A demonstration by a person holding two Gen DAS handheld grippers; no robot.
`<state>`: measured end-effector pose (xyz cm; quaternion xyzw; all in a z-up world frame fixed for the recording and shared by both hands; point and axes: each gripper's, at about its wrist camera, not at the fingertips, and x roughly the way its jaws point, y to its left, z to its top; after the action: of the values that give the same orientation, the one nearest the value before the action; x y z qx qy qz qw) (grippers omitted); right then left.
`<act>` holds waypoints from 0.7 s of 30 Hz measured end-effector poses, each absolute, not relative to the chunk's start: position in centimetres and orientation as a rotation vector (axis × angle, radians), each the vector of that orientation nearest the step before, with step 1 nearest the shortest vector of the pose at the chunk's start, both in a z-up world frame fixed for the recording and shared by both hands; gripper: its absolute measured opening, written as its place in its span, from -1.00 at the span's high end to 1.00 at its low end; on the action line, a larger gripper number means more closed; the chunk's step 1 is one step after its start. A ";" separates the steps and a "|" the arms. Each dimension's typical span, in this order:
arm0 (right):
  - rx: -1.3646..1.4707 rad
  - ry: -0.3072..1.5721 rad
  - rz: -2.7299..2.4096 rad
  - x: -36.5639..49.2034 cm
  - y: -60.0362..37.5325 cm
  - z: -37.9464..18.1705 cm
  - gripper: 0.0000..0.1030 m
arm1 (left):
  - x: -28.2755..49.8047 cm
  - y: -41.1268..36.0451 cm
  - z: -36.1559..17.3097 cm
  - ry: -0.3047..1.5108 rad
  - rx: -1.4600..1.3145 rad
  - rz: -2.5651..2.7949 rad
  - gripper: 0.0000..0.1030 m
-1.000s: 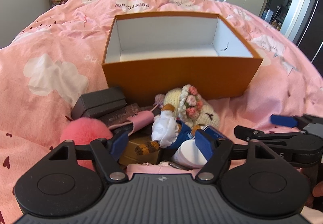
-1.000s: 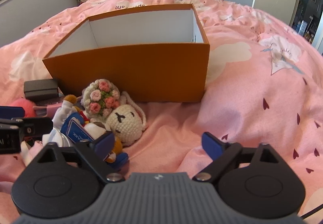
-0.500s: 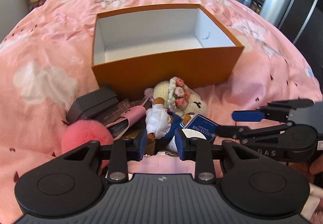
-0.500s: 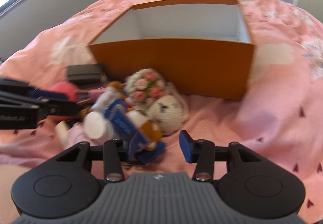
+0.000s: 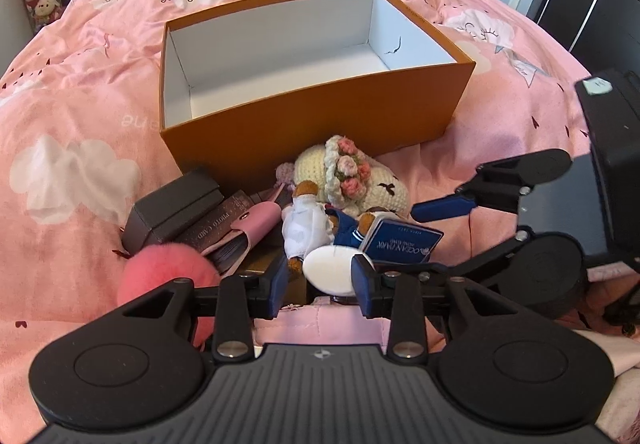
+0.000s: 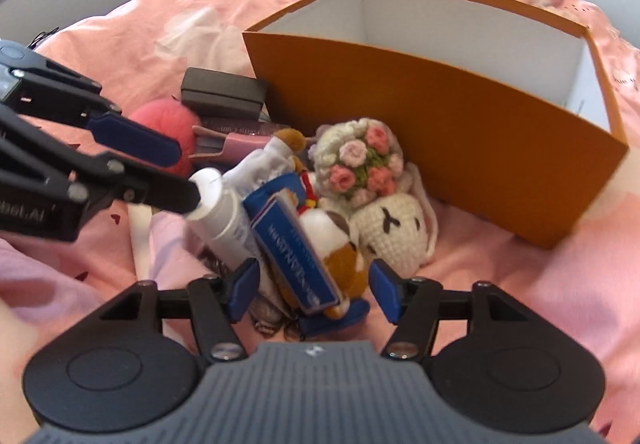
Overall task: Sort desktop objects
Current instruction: 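Close the right tool on the duck plush with the blue tag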
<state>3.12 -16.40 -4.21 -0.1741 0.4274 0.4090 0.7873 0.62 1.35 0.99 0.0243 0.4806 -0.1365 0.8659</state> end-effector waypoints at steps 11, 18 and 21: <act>-0.356 0.926 0.884 4.1 -14.8 -5.5 -0.18 | 1.1 1.3 1.1 1.001 0.044 -0.267 0.01; -0.374 0.893 0.860 2.8 -16.1 -4.0 0.07 | 1.3 0.7 1.4 0.991 0.076 -0.283 0.01; -0.341 0.890 0.830 2.5 -17.8 -2.8 0.09 | 1.6 0.4 1.8 0.980 0.079 -0.299 0.01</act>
<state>2.54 -17.84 -2.75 -0.1592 0.4158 0.3877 0.8071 1.59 0.39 1.79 0.0377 0.4687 -0.1430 0.8709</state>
